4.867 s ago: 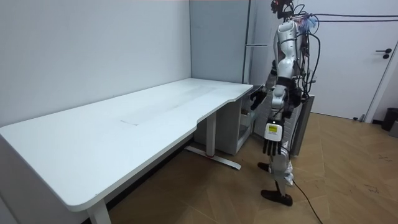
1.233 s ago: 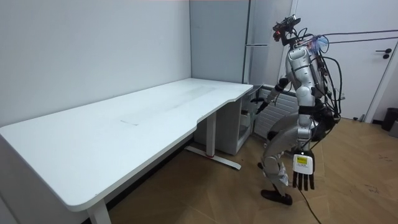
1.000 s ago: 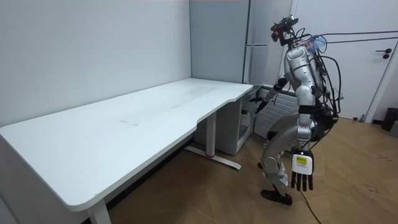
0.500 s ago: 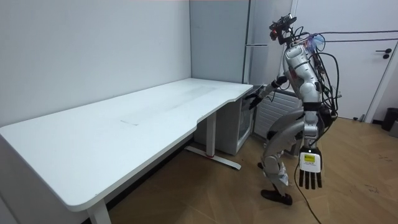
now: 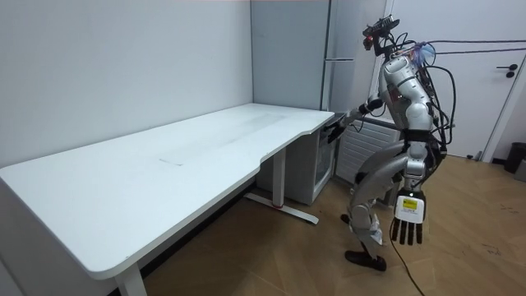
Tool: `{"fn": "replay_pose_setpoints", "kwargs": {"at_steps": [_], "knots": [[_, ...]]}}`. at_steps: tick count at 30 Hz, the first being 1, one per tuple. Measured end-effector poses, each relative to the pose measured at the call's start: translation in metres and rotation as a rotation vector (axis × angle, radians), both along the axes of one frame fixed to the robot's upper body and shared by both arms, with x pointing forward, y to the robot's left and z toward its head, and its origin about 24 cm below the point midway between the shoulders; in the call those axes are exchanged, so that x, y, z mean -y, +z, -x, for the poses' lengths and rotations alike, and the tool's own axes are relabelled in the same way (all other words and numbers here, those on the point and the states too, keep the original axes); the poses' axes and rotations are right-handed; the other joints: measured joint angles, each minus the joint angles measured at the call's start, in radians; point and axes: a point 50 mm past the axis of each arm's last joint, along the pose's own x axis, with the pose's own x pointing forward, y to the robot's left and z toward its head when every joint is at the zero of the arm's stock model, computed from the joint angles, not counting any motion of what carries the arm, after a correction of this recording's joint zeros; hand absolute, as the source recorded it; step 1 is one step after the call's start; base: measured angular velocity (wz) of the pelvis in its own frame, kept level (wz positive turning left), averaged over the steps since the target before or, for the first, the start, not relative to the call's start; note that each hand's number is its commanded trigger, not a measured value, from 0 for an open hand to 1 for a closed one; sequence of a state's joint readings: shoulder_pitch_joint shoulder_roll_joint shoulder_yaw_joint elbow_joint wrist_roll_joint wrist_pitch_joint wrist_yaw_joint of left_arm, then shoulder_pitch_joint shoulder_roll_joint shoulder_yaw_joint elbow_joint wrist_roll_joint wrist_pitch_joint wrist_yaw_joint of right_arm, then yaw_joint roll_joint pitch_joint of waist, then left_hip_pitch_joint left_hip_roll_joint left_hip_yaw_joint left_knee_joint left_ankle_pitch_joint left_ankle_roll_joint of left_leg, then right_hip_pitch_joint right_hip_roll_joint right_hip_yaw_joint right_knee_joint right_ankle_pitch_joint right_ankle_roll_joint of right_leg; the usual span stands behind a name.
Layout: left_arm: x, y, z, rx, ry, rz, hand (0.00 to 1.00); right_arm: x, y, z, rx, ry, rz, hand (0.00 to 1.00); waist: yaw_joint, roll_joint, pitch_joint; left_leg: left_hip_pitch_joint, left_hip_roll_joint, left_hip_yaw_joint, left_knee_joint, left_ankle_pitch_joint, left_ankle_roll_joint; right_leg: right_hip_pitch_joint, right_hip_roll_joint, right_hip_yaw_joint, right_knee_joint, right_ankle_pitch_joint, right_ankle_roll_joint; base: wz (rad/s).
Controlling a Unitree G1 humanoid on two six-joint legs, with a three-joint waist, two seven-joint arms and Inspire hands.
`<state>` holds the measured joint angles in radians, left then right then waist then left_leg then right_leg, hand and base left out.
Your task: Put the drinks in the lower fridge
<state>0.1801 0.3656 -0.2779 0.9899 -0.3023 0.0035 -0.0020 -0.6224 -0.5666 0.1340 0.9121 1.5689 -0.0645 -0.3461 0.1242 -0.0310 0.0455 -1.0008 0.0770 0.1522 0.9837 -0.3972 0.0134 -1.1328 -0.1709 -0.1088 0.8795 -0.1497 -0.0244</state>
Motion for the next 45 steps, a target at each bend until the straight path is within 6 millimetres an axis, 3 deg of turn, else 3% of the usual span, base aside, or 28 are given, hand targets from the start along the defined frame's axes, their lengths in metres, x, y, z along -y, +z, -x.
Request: {"fn": "replay_pose_setpoints", "kwargs": {"at_steps": [6, 14, 17, 23, 25, 29, 31, 33, 36, 40, 45], "knots": [[-0.002, 0.000, 0.004, -0.009, 0.001, -0.010, 0.00, 0.006, -0.006, 0.004, -0.012, -0.031, 0.003, 0.00, 0.032, 0.005, 0.0010, 0.015, -0.001, -0.015, -0.021, 0.009, -0.006, 0.028, -0.001, -0.024, -0.035, 0.016, -0.007, 0.01], [0.000, -0.001, 0.007, -0.050, -0.013, 0.028, 0.00, 0.017, -0.041, 0.028, -0.067, 0.020, 0.052, 0.00, 0.058, 0.011, 0.0035, 0.147, -0.005, -0.033, -0.142, 0.049, -0.029, 0.171, 0.006, -0.062, -0.141, 0.035, -0.009, 0.07], [-0.001, -0.002, 0.010, -0.066, -0.008, 0.040, 0.00, 0.018, -0.074, 0.055, -0.132, 0.116, 0.103, 0.00, 0.068, 0.019, 0.0062, 0.232, 0.000, -0.049, -0.199, 0.054, -0.038, 0.266, 0.022, -0.082, -0.200, 0.037, -0.004, -0.02], [0.000, -0.006, 0.017, -0.112, 0.011, 0.057, 0.00, -0.007, -0.139, 0.110, -0.294, 0.320, 0.091, 0.00, 0.047, 0.019, 0.0038, 0.390, 0.001, -0.086, -0.326, 0.066, -0.047, 0.439, 0.053, -0.113, -0.317, 0.045, -0.003, 0.08], [0.003, -0.008, 0.019, -0.122, 0.015, 0.061, 0.00, -0.022, -0.165, 0.138, -0.391, 0.380, 0.063, 0.00, 0.035, 0.027, -0.0015, 0.461, 0.006, -0.090, -0.367, 0.066, -0.043, 0.515, 0.065, -0.121, -0.362, 0.041, 0.005, 0.00], [0.011, -0.011, 0.016, -0.105, 0.035, 0.067, 0.00, -0.040, -0.193, 0.181, -0.493, 0.438, 0.008, 0.00, 0.006, 0.037, -0.0105, 0.579, 0.009, -0.083, -0.431, 0.062, -0.041, 0.623, 0.075, -0.126, -0.416, 0.034, 0.019, -0.05], [0.017, -0.013, 0.018, -0.092, 0.074, 0.062, 0.00, -0.050, -0.206, 0.207, -0.581, 0.487, 0.005, 0.00, -0.015, 0.040, -0.0218, 0.670, 0.015, -0.069, -0.486, 0.062, -0.042, 0.704, 0.091, -0.119, -0.466, 0.037, 0.025, -0.17], [0.021, -0.015, 0.019, -0.091, 0.089, 0.058, 0.00, -0.053, -0.213, 0.225, -0.639, 0.512, 0.003, 0.00, -0.022, 0.040, -0.0276, 0.754, 0.019, -0.047, -0.541, 0.063, -0.044, 0.769, 0.101, -0.103, -0.493, 0.034, 0.032, -0.28], [0.022, -0.016, 0.028, -0.108, 0.116, 0.044, 0.00, -0.055, -0.218, 0.245, -0.744, 0.592, 0.056, 0.00, -0.042, 0.037, -0.0493, 0.884, 0.019, -0.008, -0.639, 0.075, -0.051, 0.850, 0.115, -0.074, -0.525, 0.026, 0.038, -0.33], [0.020, -0.016, 0.030, -0.100, 0.128, 0.006, 0.00, -0.056, -0.222, 0.261, -0.866, 0.735, 0.160, 0.00, -0.068, 0.032, -0.0478, 1.005, 0.021, 0.002, -0.713, 0.088, -0.054, 0.952, 0.132, -0.063, -0.576, 0.023, 0.044, -0.07], [0.022, -0.017, 0.031, -0.100, 0.150, -0.004, 0.00, -0.070, -0.230, 0.280, -0.947, 0.834, 0.182, 0.00, -0.069, 0.026, -0.0444, 1.067, 0.022, 0.002, -0.748, 0.089, -0.053, 1.013, 0.139, -0.061, -0.608, 0.018, 0.054, 0.00]]}}
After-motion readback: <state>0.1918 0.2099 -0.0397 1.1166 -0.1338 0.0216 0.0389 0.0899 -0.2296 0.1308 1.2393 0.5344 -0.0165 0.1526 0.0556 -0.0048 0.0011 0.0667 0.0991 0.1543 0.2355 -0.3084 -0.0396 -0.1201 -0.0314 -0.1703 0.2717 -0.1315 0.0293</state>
